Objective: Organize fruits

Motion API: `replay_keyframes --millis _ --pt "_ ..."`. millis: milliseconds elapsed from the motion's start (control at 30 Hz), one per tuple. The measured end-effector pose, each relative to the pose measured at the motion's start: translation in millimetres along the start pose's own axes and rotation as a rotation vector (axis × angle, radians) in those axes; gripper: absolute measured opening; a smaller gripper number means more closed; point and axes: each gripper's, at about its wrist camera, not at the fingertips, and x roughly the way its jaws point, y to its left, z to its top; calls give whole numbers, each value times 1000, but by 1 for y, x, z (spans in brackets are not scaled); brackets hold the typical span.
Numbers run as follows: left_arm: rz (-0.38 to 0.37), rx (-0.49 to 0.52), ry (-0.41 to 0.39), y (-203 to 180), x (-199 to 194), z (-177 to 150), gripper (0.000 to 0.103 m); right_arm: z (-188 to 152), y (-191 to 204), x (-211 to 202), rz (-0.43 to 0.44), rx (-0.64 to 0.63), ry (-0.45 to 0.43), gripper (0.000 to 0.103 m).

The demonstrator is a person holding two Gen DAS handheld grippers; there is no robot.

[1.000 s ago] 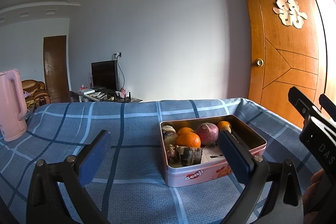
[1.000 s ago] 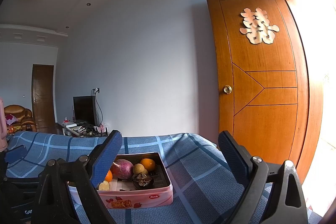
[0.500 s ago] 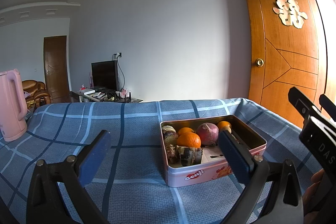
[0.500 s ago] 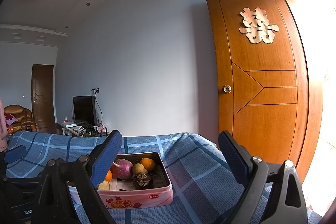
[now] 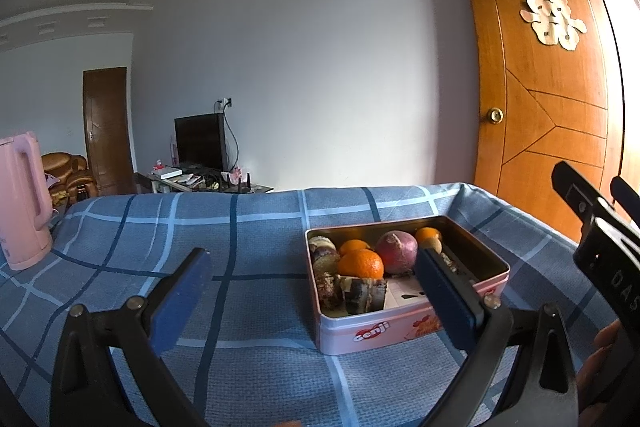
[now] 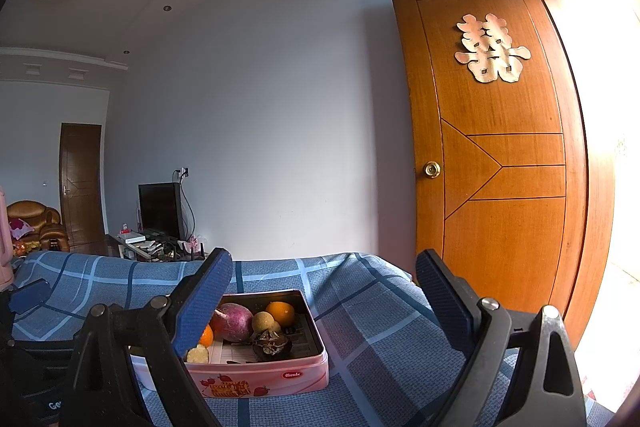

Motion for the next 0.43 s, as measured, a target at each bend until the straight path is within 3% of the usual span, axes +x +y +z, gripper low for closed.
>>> replay_keyframes --millis 433 --pt "-8 -31 35 2 7 -1 103 -1 -1 1 -7 1 9 94"
